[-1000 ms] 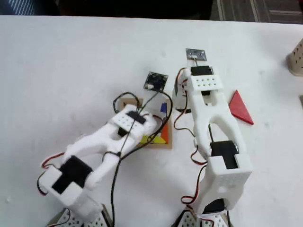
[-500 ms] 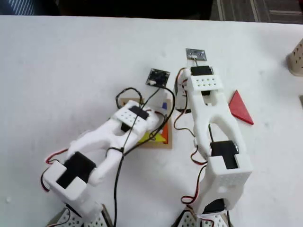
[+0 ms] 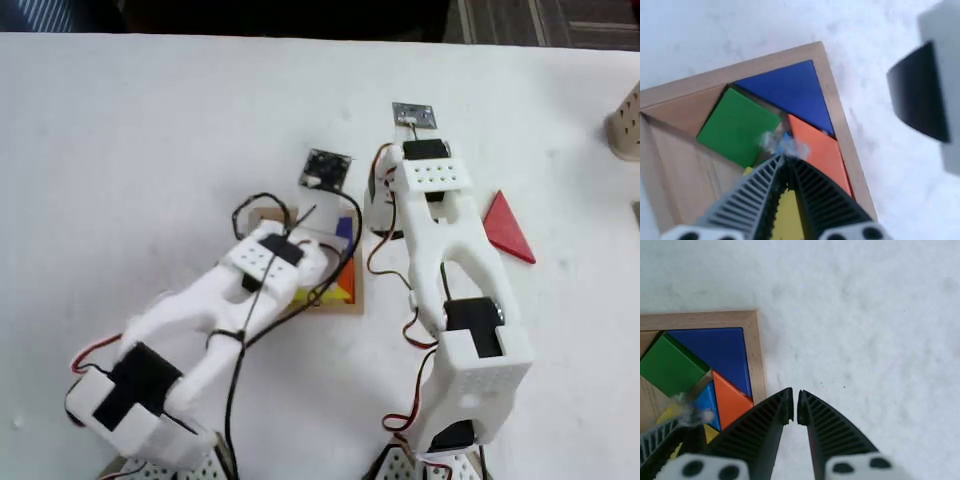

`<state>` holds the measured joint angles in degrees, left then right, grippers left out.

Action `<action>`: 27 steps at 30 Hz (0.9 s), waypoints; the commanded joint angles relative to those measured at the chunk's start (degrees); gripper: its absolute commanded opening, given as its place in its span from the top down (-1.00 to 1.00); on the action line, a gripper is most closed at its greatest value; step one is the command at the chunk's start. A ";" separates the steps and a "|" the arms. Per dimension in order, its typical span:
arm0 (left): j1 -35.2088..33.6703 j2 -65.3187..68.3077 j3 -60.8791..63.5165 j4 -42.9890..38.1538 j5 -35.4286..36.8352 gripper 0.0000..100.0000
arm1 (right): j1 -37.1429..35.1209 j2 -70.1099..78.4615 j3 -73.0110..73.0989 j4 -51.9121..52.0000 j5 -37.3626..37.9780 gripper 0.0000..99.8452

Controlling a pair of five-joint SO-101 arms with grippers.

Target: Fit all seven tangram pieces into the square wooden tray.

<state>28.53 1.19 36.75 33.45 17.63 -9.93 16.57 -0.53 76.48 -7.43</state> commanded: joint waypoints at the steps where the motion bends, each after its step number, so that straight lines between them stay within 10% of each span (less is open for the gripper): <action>1: 1.71 2.95 -2.37 -0.62 0.18 0.95 | -0.48 -0.48 -2.64 0.22 0.79 0.96; 27: -1.54 10.51 -12.84 -2.99 0.09 0.95 | -0.48 -0.57 -2.64 0.22 0.88 0.96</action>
<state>27.91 13.67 25.58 31.87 17.63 -9.93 16.57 -0.53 76.48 -7.43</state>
